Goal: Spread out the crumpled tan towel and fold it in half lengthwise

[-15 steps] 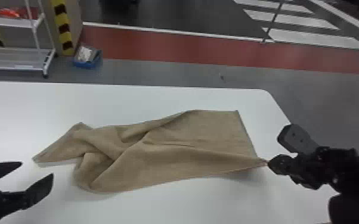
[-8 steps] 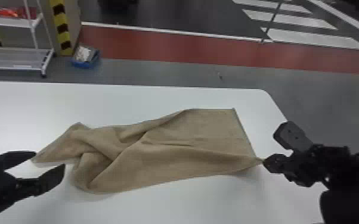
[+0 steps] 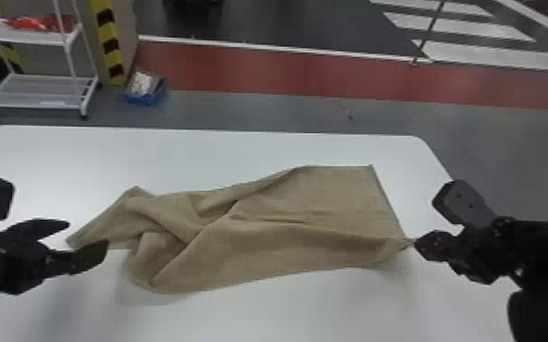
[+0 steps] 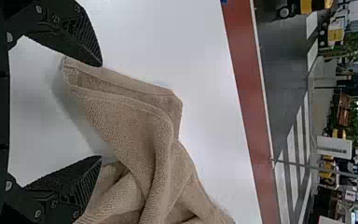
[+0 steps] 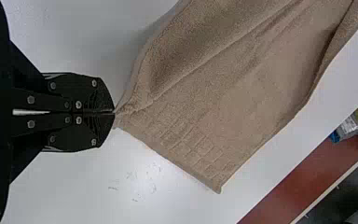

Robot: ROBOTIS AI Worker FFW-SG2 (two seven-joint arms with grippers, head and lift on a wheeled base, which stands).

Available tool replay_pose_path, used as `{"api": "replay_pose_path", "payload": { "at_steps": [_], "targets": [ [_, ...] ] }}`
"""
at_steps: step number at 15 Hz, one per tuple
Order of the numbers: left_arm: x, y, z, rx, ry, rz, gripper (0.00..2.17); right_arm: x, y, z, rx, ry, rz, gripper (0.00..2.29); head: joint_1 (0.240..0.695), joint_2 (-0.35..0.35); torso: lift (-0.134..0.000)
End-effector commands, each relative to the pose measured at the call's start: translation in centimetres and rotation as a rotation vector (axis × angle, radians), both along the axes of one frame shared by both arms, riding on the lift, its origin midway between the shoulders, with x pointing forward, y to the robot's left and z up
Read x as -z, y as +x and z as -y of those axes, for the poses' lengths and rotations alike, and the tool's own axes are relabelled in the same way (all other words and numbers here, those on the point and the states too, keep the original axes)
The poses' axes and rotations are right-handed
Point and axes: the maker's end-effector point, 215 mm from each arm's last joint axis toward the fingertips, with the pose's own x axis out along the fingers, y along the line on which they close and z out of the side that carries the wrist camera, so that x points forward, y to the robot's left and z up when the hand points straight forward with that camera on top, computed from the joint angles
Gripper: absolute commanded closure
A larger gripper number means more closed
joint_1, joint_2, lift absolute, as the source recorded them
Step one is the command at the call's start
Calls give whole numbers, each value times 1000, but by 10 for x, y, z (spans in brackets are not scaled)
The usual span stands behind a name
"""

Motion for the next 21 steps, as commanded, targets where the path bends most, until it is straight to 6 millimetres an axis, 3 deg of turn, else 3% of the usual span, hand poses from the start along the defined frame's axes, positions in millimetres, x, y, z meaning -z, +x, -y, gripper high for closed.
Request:
{"api": "replay_pose_path", "payload": {
  "at_steps": [1,4,5,7,8,9,10,13,16,18,21],
  "targets": [
    [14,10,-6,-10,-15,-34,215,-1,-1,3,8,-3,3,1180,695,-175,-123],
    [26,13,-11,-17,-7,-60,279,5,-6,0,8,0,-8,1180,695,-169,-123],
    [27,14,-14,-16,2,-65,475,5,-6,0,8,0,-8,1180,695,-166,-123],
    [31,10,-13,-2,-7,-87,620,3,-5,2,16,2,-7,1180,695,-162,-123],
    [32,6,-11,4,-19,-94,1085,1,-3,1,17,7,-3,1180,695,-161,-123],
    [33,1,-15,-19,-22,-119,1801,0,-2,2,18,7,2,1180,695,-162,-123],
    [24,0,-21,-43,-31,-127,2152,-3,1,5,21,2,7,1180,695,-163,-123],
    [-21,-3,-41,-100,-44,-102,2145,-11,9,23,35,-29,25,1180,695,-157,-123],
    [-81,-13,-58,-169,-114,-134,2145,-20,18,48,69,-70,51,1180,695,-161,-123],
    [-96,-19,-55,-176,-130,-186,2145,-24,21,48,51,-87,66,1180,695,-166,-123],
    [-110,2,-37,-178,-142,-169,2145,-36,31,53,68,-102,102,1180,695,-172,-123]
  ]
}}
